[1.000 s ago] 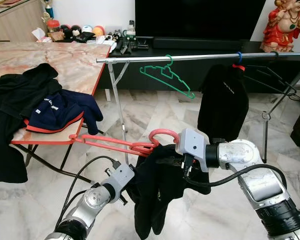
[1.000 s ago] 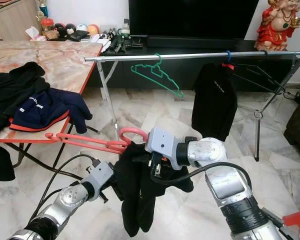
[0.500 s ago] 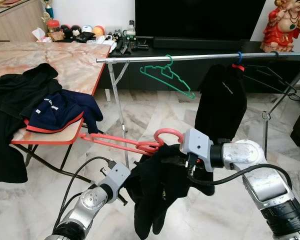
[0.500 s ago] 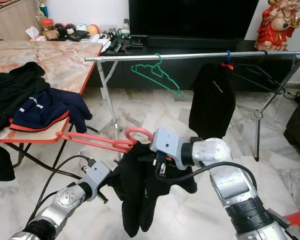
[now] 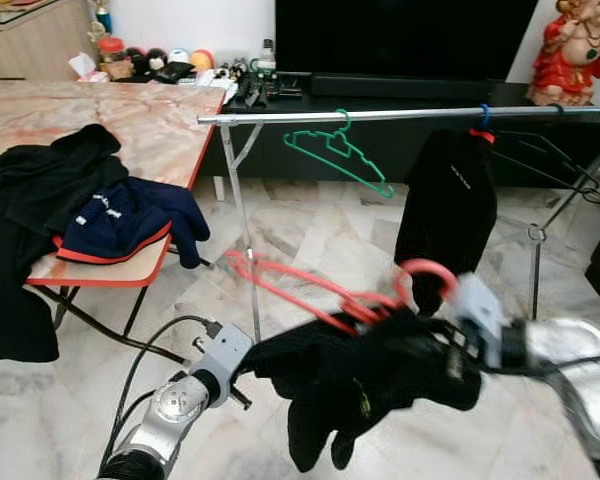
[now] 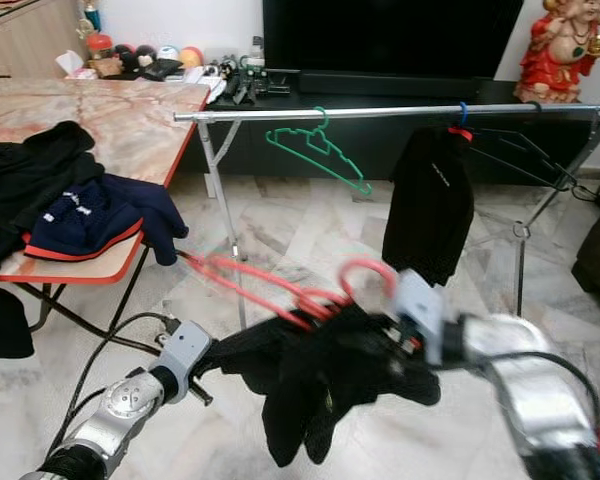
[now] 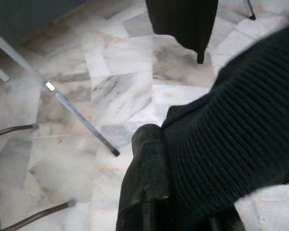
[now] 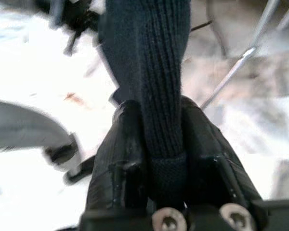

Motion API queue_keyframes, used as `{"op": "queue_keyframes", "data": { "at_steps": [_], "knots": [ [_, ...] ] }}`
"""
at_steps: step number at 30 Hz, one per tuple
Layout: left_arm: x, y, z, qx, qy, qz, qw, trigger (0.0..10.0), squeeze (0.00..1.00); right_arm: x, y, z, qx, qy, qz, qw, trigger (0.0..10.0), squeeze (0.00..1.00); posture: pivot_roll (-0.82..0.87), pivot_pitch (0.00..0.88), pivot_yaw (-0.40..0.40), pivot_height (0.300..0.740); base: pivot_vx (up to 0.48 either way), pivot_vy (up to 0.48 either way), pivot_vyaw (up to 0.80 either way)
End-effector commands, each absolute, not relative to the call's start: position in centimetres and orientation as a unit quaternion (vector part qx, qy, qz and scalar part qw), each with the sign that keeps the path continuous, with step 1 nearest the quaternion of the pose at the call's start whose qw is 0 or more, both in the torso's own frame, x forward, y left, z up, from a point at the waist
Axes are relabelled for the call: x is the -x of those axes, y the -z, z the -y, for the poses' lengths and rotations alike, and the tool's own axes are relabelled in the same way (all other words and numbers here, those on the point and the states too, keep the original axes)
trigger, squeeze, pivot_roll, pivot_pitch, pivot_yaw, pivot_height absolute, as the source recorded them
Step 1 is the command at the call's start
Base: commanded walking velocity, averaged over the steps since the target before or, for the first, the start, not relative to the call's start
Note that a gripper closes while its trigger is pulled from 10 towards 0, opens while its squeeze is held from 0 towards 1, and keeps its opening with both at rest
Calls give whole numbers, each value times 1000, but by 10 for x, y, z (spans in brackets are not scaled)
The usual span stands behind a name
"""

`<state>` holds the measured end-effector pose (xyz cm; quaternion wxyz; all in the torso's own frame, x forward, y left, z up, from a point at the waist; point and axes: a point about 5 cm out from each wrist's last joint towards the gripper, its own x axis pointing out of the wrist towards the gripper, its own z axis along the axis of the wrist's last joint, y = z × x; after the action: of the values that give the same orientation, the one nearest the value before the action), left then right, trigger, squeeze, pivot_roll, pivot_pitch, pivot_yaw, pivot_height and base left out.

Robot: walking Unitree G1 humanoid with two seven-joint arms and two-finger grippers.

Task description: Hang hanger

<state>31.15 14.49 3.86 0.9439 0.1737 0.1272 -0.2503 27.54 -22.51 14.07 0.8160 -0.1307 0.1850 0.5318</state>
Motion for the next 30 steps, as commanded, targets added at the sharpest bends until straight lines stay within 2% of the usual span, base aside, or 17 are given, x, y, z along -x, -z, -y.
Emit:
{"op": "queue_keyframes", "data": {
  "at_steps": [1, 2, 3, 7, 10, 13, 14, 25, 28, 30],
  "knots": [
    [-310, -37, -155, -173, 237, -138, 946, 0, 0, -272, -151, 232, 147, -542, -178, 808, 0, 0, -37, 90, -11, 740, 0, 0, 0],
    [-311, -38, -155, -176, 237, -136, 946, 0, 0, -263, -146, 236, 148, -562, -202, 788, 0, 0, -31, 90, -10, 740, 0, 0, 0],
    [-312, -38, -154, -176, 237, -135, 946, 0, 0, -260, -144, 237, 152, -565, -212, 783, 0, 0, -31, 90, -10, 740, 0, 0, 0],
    [-313, -40, -153, -175, 238, -131, 946, 0, 0, -259, -139, 245, 174, -554, -241, 778, 0, 0, -30, 89, -9, 740, 0, 0, 0],
    [-312, -40, -152, -176, 241, -132, 945, 0, 0, -257, -133, 248, 207, -561, -266, 756, 0, 0, -30, 88, -9, 740, 0, 0, 0],
    [-312, -40, -152, -176, 241, -132, 945, 0, 0, -259, -131, 250, 223, -550, -277, 756, 0, 0, -30, 86, -9, 740, 0, 0, 0],
    [-312, -40, -152, -177, 241, -132, 945, 0, 0, -261, -126, 253, 260, -537, -299, 745, 0, 0, -24, 86, -10, 740, 0, 0, 0],
    [-311, -39, -152, -181, 255, -135, 940, 0, 0, -281, -121, 253, 342, -466, -296, 760, 0, 0, -23, 79, -11, 740, 0, 0, 0],
    [-311, -40, -151, -181, 258, -135, 939, 0, 0, -280, -114, 250, 378, -465, -312, 737, 0, 0, -20, 78, -11, 740, 0, 0, 0],
    [-311, -41, -149, -181, 261, -133, 939, 0, 0, -283, -111, 247, 388, -454, -308, 741, 0, 0, -24, 75, -12, 740, 0, 0, 0]
  ]
}}
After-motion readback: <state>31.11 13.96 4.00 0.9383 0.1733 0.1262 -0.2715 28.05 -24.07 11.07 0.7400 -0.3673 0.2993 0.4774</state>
